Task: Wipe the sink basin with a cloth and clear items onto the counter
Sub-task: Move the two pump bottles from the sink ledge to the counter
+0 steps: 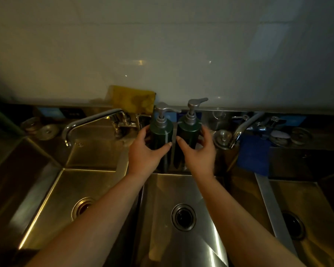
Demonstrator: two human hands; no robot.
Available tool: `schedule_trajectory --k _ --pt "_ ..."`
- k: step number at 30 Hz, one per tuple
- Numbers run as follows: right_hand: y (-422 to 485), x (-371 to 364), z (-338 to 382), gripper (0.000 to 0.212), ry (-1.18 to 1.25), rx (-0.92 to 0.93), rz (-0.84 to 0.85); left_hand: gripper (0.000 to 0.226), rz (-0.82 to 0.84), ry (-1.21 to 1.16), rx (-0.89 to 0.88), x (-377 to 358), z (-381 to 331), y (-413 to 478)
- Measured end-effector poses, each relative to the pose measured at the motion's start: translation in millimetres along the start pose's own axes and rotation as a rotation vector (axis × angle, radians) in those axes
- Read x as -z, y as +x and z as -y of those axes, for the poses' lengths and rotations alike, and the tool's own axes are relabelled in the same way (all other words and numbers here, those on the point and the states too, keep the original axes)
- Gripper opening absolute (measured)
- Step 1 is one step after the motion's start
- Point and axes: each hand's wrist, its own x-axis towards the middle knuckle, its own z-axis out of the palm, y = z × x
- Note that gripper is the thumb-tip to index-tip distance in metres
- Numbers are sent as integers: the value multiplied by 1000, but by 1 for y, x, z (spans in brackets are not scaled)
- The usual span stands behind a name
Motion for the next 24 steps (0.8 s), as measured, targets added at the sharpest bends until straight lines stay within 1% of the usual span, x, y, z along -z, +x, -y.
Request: schedule_trajectory --k 3,6,11,14,19,21,24 --pt "-22 -4 7 60 -19 -2 20 61 -35 27 -6 21 -2 -18" --pt "-43 -8 17 60 -24 13 41 57 -40 5 -8 43 -1 -36" --pt "-87 -27 35 59 -28 64 71 60 -37 -45 -2 89 4 -67" --pt "-122 -50 45 62 -27 66 105 56 -41 -26 -29 128 8 -87" --pt "-189 -100 59 61 -17 47 122 58 -46 37 -28 205 28 -121" --pt "-214 -122 59 60 -7 20 136 59 -58 63 -22 236 39 -133" --pt "-247 -153 60 66 6 -32 157 59 -79 77 -16 279 54 -146"
